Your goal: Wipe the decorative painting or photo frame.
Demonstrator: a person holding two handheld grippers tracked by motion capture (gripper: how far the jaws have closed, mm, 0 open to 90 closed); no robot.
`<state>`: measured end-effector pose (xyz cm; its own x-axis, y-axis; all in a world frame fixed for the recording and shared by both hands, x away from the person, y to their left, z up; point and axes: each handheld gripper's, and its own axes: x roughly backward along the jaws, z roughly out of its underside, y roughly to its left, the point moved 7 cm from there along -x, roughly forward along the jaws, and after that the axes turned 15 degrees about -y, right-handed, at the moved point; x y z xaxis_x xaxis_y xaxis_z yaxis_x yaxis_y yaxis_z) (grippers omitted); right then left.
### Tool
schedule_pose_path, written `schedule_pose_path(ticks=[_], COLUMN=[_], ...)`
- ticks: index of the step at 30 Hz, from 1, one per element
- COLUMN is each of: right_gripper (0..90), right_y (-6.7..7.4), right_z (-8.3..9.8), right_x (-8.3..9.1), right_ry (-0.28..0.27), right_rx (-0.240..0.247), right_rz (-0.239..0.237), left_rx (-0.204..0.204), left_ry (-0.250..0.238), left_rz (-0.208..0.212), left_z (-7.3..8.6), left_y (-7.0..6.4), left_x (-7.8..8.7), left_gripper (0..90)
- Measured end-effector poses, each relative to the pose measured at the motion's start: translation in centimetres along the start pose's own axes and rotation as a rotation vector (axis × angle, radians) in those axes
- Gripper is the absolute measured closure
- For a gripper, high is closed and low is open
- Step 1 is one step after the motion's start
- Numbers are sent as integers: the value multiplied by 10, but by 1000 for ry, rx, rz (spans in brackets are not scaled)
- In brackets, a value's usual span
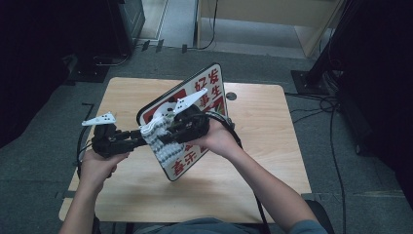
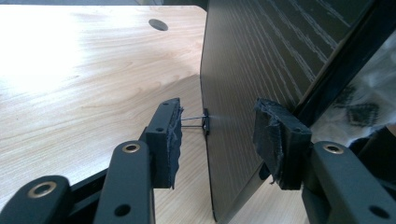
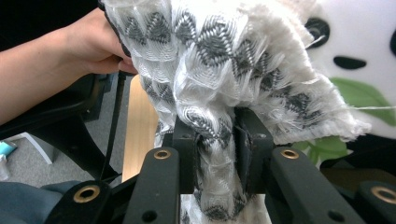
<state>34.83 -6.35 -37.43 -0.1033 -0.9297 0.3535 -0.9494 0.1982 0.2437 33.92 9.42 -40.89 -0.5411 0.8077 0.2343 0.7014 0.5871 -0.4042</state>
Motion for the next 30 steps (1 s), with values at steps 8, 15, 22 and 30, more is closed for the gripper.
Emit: schedule_pose_path(ticks=[8, 15, 22, 30], right_gripper=[730, 729, 729, 730], right_y=[0, 0, 0, 1], right_z=[5, 9, 14, 20], right_x=[0, -1, -1, -2], right_ry=[4, 4, 14, 11], right_rx=[-8, -7, -16, -12], right_rz=[6, 13, 15, 21], left_rx=[9, 18, 18, 12], left_ry=[0, -1, 0, 6], left_rz=[13, 20, 24, 23], left_z=[0, 0, 2, 2], left_y=[-1, -2, -3, -4], left_x=[0, 0, 0, 0], left_gripper=[564, 600, 621, 629])
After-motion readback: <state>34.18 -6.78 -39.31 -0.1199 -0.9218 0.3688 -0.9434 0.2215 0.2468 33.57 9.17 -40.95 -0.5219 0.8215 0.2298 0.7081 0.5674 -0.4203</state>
